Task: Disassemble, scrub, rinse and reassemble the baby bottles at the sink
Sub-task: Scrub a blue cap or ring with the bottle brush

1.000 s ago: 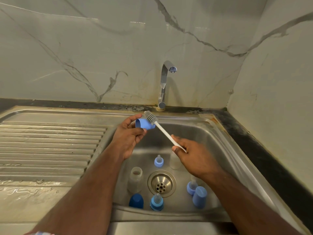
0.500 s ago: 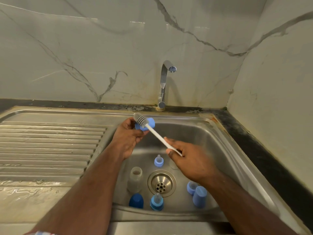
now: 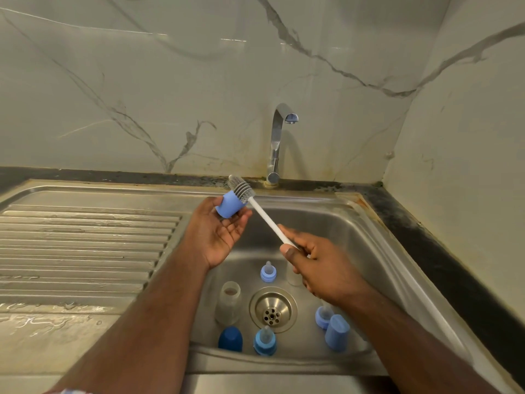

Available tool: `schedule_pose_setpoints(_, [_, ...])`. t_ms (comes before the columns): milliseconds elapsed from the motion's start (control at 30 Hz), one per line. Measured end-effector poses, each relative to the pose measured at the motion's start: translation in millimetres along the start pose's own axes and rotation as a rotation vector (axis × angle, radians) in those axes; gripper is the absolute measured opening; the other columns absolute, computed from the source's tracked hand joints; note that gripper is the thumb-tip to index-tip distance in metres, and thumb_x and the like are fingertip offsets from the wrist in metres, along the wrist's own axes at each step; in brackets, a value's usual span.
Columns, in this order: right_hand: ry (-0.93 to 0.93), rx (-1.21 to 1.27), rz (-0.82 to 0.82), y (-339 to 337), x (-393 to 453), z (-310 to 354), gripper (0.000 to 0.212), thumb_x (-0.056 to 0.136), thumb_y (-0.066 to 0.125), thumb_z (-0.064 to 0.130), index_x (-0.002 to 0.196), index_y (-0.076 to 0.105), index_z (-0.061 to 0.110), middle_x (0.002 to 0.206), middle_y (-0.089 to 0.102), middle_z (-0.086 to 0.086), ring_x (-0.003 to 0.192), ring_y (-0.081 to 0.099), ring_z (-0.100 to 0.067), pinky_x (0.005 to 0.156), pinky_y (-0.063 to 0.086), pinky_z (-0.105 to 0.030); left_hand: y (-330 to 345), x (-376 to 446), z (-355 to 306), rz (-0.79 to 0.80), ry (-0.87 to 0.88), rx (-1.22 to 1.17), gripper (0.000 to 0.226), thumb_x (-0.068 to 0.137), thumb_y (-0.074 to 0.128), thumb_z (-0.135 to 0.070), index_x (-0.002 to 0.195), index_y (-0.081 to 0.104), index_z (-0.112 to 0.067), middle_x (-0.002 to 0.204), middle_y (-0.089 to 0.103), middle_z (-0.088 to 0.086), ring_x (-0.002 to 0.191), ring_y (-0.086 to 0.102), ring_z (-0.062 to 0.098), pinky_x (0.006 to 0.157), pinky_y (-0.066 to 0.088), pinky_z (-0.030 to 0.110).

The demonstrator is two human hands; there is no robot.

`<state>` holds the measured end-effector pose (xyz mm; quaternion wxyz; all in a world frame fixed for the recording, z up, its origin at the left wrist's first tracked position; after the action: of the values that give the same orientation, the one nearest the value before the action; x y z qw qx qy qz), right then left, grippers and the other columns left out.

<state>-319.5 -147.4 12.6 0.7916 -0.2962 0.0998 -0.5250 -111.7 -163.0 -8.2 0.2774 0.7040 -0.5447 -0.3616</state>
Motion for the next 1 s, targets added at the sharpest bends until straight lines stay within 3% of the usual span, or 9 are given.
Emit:
schedule_pose_setpoints(133, [0.047, -0.054, -0.043, -8, 5, -11, 0.044, 0.101, 0.054, 0.036, 0.145, 0.048, 0.042, 0.071, 0.058, 0.018, 0.06, 0.054, -0.002, 0.056, 0.045, -0.02, -2, 0, 3, -0.039, -0.025, 0.024, 0.044, 0.098, 0.055, -0.032, 0.122, 0.061, 0.005, 0.087, 0.069, 0.016, 0.071, 0.072, 0.021, 0.065, 0.062, 0.026])
schedule_pose_setpoints(267, [-0.003, -0.01, 0.02, 1, 0, -3, 0.043, 0.101, 0.055, 0.035, 0.143, 0.05, 0.044, 0.062, 0.054, 0.034, 0.053, 0.051, 0.008, 0.059, 0.039, -0.014, -4, 0, 5, -0.055, -0.038, 0.051, 0.045, 0.1, 0.055, -0.035, 0.125, 0.06, 0.002, 0.088, 0.07, 0.015, 0.069, 0.07, 0.018, 0.062, 0.061, 0.024])
schedule_pose_setpoints(400, [0.031, -0.062, -0.043, -6, 6, -11, 0.045, 0.101, 0.054, 0.037, 0.145, 0.047, 0.044, 0.068, 0.056, 0.018, 0.057, 0.052, -0.003, 0.055, 0.044, -0.021, -4, 0, 6, -0.063, -0.044, 0.056, 0.042, 0.099, 0.057, -0.034, 0.122, 0.06, 0.001, 0.083, 0.07, 0.013, 0.067, 0.069, 0.018, 0.06, 0.06, 0.023])
schedule_pose_setpoints(567, [-0.002, -0.03, 0.018, 0, 0, -5, 0.044, 0.101, 0.055, 0.035, 0.144, 0.049, 0.043, 0.067, 0.051, 0.029, 0.055, 0.05, 0.009, 0.06, 0.037, -0.013, -8, 3, 5, -0.07, -0.021, 0.057, 0.045, 0.098, 0.058, -0.035, 0.126, 0.059, 0.001, 0.085, 0.07, 0.014, 0.068, 0.07, 0.018, 0.062, 0.061, 0.023])
schedule_pose_setpoints(667, [0.043, -0.048, -0.043, -7, 6, -12, 0.043, 0.101, 0.054, 0.037, 0.144, 0.049, 0.044, 0.068, 0.055, 0.017, 0.051, 0.05, 0.0, 0.055, 0.042, -0.019, -7, 3, 4, -0.05, -0.018, 0.027, 0.045, 0.095, 0.06, -0.028, 0.127, 0.057, 0.003, 0.095, 0.068, 0.017, 0.072, 0.071, 0.021, 0.066, 0.061, 0.025])
schedule_pose_setpoints(767, [0.036, -0.028, -0.045, -7, 6, -11, 0.044, 0.101, 0.055, 0.037, 0.144, 0.049, 0.042, 0.071, 0.053, 0.02, 0.053, 0.049, 0.003, 0.057, 0.039, -0.018, -6, 6, 2, -0.014, -0.023, 0.003, 0.048, 0.09, 0.058, -0.014, 0.134, 0.053, 0.004, 0.111, 0.065, 0.021, 0.081, 0.071, 0.025, 0.067, 0.061, 0.026])
schedule_pose_setpoints(867, [0.033, -0.028, -0.05, -9, 4, -11, 0.045, 0.101, 0.054, 0.037, 0.145, 0.048, 0.041, 0.072, 0.05, 0.024, 0.056, 0.047, 0.004, 0.06, 0.038, -0.016, -2, 5, 3, 0.024, -0.018, 0.166, 0.038, 0.089, 0.055, -0.002, 0.127, 0.057, -0.002, 0.11, 0.064, 0.017, 0.086, 0.069, 0.023, 0.068, 0.058, 0.027])
schedule_pose_setpoints(1000, [0.039, -0.099, -0.012, -9, 0, -7, 0.043, 0.101, 0.053, 0.041, 0.143, 0.046, 0.048, 0.07, 0.056, 0.028, 0.056, 0.055, 0.005, 0.053, 0.04, -0.012, -2, 12, 6, 0.03, 0.152, 0.679, 0.04, 0.085, 0.071, 0.002, 0.119, 0.064, -0.017, 0.105, 0.07, 0.006, 0.093, 0.066, 0.02, 0.073, 0.052, 0.032])
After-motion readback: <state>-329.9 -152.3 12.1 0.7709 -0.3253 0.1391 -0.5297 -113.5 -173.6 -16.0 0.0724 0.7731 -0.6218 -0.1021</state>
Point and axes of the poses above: each hand's wrist, its own x-axis towards the middle knuckle, its own y-axis out of the palm, z = x × y, the point moved 7 cm from there along x, towards the middle knuckle
